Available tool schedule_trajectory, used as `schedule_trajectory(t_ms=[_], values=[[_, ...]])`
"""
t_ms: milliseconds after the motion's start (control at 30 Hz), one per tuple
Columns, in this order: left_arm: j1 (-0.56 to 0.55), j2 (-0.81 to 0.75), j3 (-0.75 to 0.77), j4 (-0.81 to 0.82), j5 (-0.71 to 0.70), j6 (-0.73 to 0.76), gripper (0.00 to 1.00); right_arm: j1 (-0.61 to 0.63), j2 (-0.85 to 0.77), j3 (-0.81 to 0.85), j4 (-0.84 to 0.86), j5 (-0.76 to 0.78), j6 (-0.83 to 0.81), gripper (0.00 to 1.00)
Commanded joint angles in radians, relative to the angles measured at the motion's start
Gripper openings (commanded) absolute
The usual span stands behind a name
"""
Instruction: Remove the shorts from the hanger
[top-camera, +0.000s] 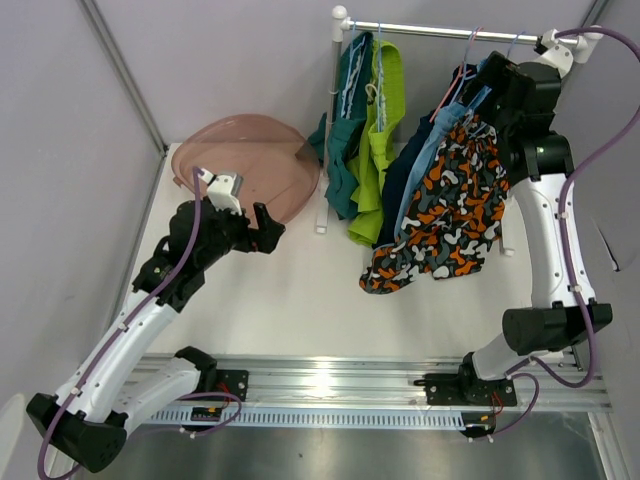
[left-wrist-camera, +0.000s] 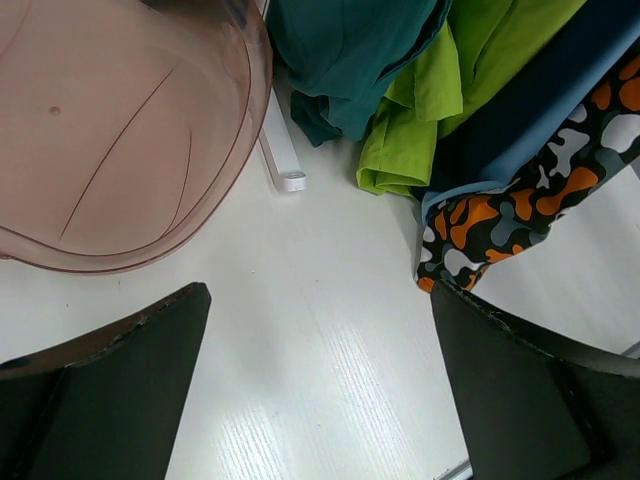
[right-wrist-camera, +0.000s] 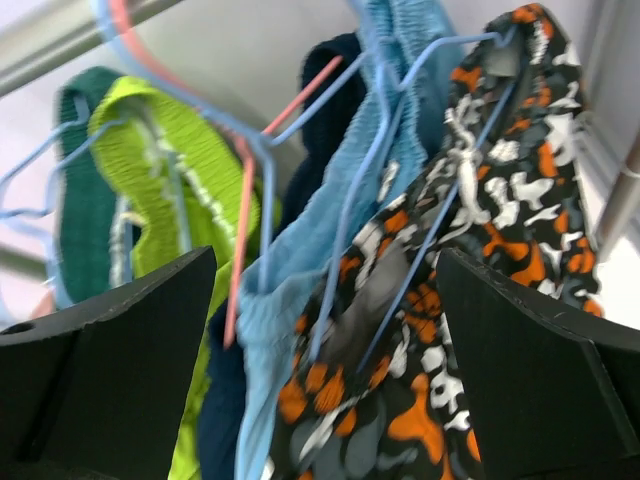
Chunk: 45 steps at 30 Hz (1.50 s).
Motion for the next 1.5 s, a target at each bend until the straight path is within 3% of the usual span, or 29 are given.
schedule_trajectory(t_ms=[0, 167, 300, 567, 733, 967, 1000, 1033, 1333, 1467], values=[[-0.006, -0.022, 0.002, 0.007, -0.022, 0.026, 0.99, 0.003, 0.012, 0.09, 0.046, 0.098, -0.05, 0.99], [-0.008, -0.019, 0.002, 0.006, -0.012, 0.023, 0.99, 0.004, 0.038, 0.032, 0.113, 0.115, -0.04, 0.97], [-0.006, -0.006, 0.004, 0.003, -0.001, 0.02, 0.99, 0.003, 0.07, 0.01, 0.132, 0.114, -0.03, 0.86], [-0.006, 0.0, 0.005, 0.001, 0.001, 0.017, 0.99, 0.004, 0.126, -0.005, 0.152, 0.112, -0.023, 0.82], [-0.006, 0.003, 0.005, -0.002, -0.003, 0.017, 0.99, 0.003, 0.149, -0.01, 0.162, 0.112, -0.021, 0.68], [-0.006, 0.009, 0.004, -0.007, -0.003, 0.017, 0.99, 0.003, 0.159, -0.013, 0.159, 0.104, -0.027, 0.21], [-0.006, 0.008, 0.002, -0.007, -0.004, 0.017, 0.99, 0.004, 0.156, -0.014, 0.158, 0.104, -0.03, 0.05], [-0.006, 0.009, 0.005, -0.007, -0.006, 0.017, 0.99, 0.003, 0.149, -0.013, 0.155, 0.109, -0.03, 0.0], [-0.014, 0.006, 0.017, 0.016, 0.045, 0.032, 0.99, 0.032, -0.02, -0.011, 0.202, 0.207, -0.116, 0.0], [-0.064, 0.034, 0.1, 0.015, 0.115, 0.048, 0.99, 0.058, -0.101, 0.033, 0.201, 0.253, -0.171, 0.0]])
